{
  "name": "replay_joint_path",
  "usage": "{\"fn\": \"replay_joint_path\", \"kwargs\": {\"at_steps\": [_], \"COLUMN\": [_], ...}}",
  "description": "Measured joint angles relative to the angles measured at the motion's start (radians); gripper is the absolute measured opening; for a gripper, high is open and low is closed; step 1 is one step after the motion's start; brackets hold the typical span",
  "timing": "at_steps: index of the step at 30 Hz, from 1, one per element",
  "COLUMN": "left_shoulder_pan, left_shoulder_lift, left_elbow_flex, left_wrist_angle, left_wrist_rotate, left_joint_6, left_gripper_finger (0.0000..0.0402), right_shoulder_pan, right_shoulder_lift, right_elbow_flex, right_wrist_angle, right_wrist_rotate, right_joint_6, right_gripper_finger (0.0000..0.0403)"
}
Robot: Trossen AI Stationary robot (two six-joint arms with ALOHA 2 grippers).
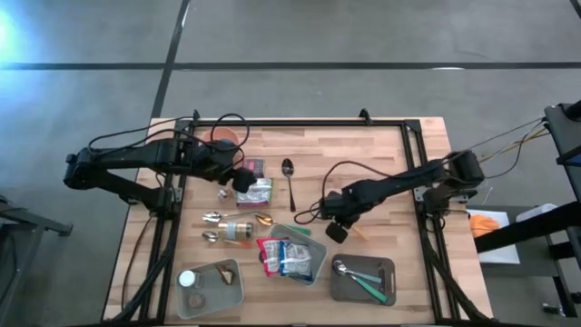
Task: Pick & Place Food Item
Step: Put the yellow spoon into the black bin
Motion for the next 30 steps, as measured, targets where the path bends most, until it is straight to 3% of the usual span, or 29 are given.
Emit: {"fn": "replay_joint_path", "kwargs": {"at_steps": [6,12,23,30], "left_shoulder_pan": [0.000,0.000,0.000,0.000], "left_shoulder_lift": [-0.004,-0.016,-0.040,-0.042], "left_elbow_flex": [0.002,0.002,0.002,0.002], "left_wrist_angle": [0.008,0.031,0.059,0.062], "left_wrist_rotate": [0.026,0.026,0.026,0.026], "left_joint_6": [0.058,0.109,0.144,0.175], "left_gripper_finger": [0.0318,0.0318,0.0318,0.0318], "right_shoulder_pan": [0.066,0.192,0.442,0.523], "right_shoulder_lift": [-0.151,-0.212,-0.083,0.030], "right_elbow_flex": [0.020,0.076,0.293,0.342], "right_wrist_angle": [-0.011,-0.054,-0.150,-0.175], "right_wrist_rotate": [0.008,0.010,0.028,0.058], "right_joint_6": [0.014,0.143,0.385,0.472], "right_gripper_finger": [0.0019,0.0019,0.0018,0.0018]}}
